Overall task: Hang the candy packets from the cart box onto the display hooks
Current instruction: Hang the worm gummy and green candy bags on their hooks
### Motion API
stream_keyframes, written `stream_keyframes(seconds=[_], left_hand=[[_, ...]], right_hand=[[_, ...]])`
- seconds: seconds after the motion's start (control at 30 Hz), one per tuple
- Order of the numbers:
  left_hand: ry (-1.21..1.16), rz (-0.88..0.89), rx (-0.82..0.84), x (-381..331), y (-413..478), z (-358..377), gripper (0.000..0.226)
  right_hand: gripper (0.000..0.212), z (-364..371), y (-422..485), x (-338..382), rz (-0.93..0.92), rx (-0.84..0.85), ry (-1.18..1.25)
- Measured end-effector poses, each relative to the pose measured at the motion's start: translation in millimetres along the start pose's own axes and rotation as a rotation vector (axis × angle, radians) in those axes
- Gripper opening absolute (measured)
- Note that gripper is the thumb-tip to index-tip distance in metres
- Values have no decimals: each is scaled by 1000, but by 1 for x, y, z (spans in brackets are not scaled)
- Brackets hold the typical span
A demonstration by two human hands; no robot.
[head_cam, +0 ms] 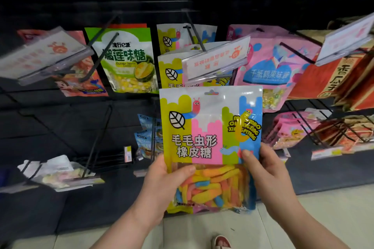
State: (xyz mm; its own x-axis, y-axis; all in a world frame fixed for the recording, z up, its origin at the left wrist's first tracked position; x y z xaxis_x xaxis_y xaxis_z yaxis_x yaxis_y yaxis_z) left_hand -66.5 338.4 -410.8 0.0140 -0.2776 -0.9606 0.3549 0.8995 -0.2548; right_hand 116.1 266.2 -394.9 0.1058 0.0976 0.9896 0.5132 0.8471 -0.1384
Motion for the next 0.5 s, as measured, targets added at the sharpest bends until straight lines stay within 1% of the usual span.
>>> stream_keyframes(seconds=[0.2, 0.33, 0.5], left_hand=[[8, 11, -1, -8, 7, 4, 31], [17, 13, -20, -9, 10, 3, 34], [-9, 15, -25, -9, 12, 2, 31]], right_hand=[[14, 0, 8, 9, -38, -15, -45], [12, 2, 12, 11, -16, -12, -49], [11, 3, 14, 11, 5, -3, -41]])
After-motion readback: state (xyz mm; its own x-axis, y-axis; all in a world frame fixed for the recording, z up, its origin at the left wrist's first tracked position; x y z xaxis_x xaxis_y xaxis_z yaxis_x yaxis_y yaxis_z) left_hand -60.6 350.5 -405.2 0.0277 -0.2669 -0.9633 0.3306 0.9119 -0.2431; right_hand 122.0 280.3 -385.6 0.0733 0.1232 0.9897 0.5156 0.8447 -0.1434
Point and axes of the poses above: each hand's wrist, its own y-axis towards the middle knuckle, its own z-axis out of the palm, x = y × z, the point moved 1 cm from there along y, towards the middle knuckle, and after that the axes turned 3 degrees about z, right-handed, at the moved point
